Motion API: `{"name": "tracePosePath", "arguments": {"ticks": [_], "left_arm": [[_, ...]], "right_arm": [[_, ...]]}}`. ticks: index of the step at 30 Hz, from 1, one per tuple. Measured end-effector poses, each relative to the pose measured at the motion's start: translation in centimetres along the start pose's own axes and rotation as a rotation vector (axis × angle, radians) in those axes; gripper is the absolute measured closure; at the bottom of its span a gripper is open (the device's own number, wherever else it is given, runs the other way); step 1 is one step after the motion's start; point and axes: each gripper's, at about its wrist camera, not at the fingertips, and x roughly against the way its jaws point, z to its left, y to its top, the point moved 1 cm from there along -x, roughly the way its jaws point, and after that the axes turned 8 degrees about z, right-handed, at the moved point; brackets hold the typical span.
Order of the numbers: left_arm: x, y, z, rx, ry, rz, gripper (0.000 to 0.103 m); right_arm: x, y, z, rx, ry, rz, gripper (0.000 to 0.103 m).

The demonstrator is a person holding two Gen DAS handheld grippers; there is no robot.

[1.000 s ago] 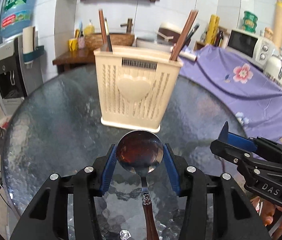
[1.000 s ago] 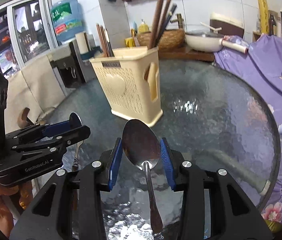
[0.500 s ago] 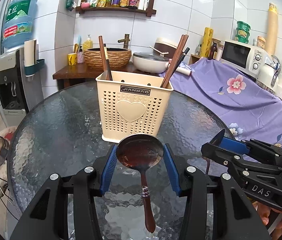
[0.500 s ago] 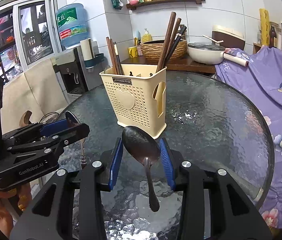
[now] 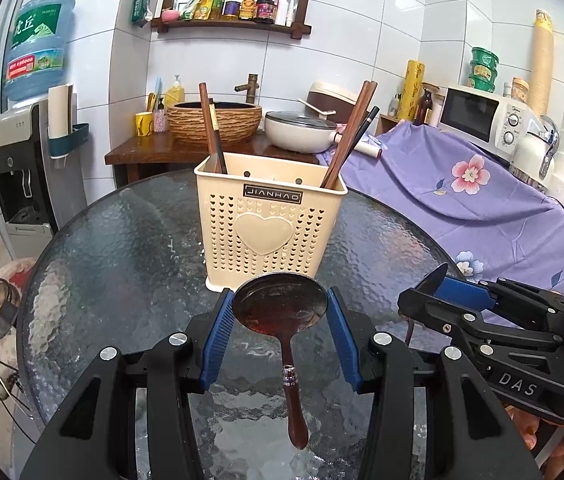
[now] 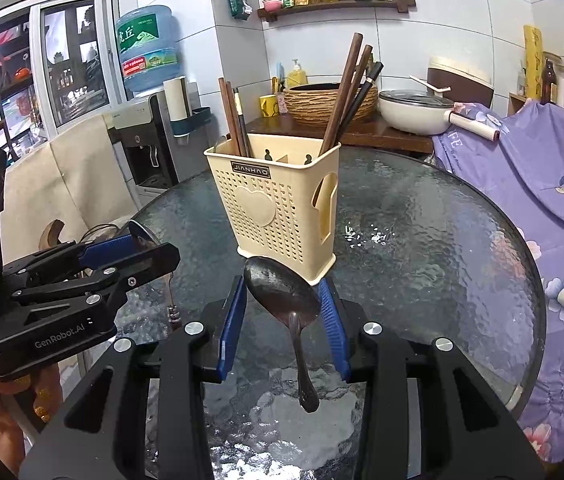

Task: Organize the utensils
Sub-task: 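Lift both spoons off the table toward the holder with both tools, then lower both spoons handle-first into the cream holder and open both tools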

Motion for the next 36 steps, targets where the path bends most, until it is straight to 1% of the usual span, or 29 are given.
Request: {"name": "tracePosePath", "arguments": {"ticks": [5, 8, 12, 15, 17, 18, 21, 23, 24, 27, 29, 32, 36], "left_arm": [[0.2, 0.6, 0.2, -0.008, 0.001, -0.009, 0.057], [0.5, 1.3, 0.5, -0.006, -0.017, -0.010, 0.057], [1.4, 3.3, 1.0, -0.005, -0.040, -0.028, 0.058], [2.6, 6.5, 1.5, -0.002, -0.064, -0.057, 0.057], [3.3, 8.6, 1.8, 0.002, -0.061, -0.085, 0.057], [3.9, 10.3, 2.1, 0.007, -0.049, -0.111, 0.058], [5.0, 13.5, 2.4, 0.010, -0.021, -0.165, 0.058], [5.4, 16.0, 2.5, 0.019, -0.002, -0.203, 0.057], [5.3, 16.8, 2.5, 0.019, 0.006, -0.213, 0.057], [3.7, 19.1, 2.7, 0.045, 0.045, -0.213, 0.058], [2.6, 19.5, 2.9, 0.061, 0.065, -0.209, 0.058], [0.2, 19.1, 3.3, 0.064, 0.083, -0.186, 0.058], [-2.7, 17.5, 4.0, 0.069, 0.096, -0.138, 0.058]], "right_arm": [[0.2, 0.6, 0.0, -0.002, 0.010, -0.006, 0.065], [0.4, 1.3, 0.0, -0.007, 0.043, -0.006, 0.065], [1.6, 3.4, 0.1, -0.005, 0.076, -0.038, 0.065], [2.9, 5.9, 0.1, -0.006, 0.100, -0.080, 0.065], [3.8, 8.0, 0.0, -0.014, 0.115, -0.115, 0.065], [4.3, 9.4, 0.1, -0.013, 0.115, -0.143, 0.065], [5.1, 12.6, 0.6, -0.008, 0.103, -0.205, 0.065], [5.0, 14.8, 0.6, -0.030, 0.107, -0.233, 0.065], [4.8, 15.5, 0.6, -0.033, 0.098, -0.245, 0.065], [3.6, 17.5, 0.3, -0.064, 0.083, -0.271, 0.065], [2.4, 18.2, -0.1, -0.082, 0.062, -0.281, 0.065], [0.2, 18.0, -0.5, -0.092, 0.046, -0.263, 0.065], [-2.8, 16.2, -1.0, -0.094, 0.017, -0.224, 0.065]]}}
